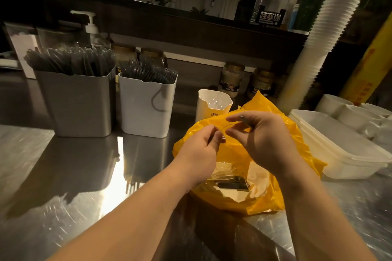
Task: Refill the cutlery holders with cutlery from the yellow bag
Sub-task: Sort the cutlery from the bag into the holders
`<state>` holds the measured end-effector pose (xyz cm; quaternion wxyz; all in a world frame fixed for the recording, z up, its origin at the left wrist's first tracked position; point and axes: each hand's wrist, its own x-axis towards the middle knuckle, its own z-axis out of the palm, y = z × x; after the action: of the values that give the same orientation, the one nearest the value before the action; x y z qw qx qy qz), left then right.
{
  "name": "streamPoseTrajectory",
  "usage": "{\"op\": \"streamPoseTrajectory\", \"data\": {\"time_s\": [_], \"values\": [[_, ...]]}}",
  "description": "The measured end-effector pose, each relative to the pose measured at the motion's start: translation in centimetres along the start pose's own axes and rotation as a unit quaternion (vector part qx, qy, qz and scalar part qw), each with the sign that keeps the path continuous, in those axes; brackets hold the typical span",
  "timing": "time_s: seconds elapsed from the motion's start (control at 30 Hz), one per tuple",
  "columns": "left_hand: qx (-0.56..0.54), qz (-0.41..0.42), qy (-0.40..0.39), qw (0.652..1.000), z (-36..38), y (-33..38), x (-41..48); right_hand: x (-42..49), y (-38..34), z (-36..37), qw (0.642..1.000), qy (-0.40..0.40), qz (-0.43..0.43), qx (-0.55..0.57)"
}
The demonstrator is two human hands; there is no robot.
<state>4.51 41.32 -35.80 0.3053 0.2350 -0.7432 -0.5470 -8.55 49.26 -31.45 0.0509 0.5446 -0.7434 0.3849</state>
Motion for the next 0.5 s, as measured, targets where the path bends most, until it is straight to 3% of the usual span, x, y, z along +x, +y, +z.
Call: {"op": "streamPoseTrajectory", "data": {"time_s": [0.17, 0.37, 0.5], "values": [[-0.084, -0.01, 0.033, 0.996, -0.6, 0.4, 0.1, 3.9, -2.1, -2.1, 0.997, -0.07, 0.005, -0.013], [-0.027, -0.046, 0.097, 0.994, -1.2, -0.2, 0.8, 12.1, -1.6, -4.2, 0.992, 0.074, -0.016, -0.102], [-0.012, -0.025, 0.085, 0.996, -1.0, -0.2, 0.5, 14.3, 0.1, -1.7, 0.981, 0.079, -0.008, -0.177]]}}
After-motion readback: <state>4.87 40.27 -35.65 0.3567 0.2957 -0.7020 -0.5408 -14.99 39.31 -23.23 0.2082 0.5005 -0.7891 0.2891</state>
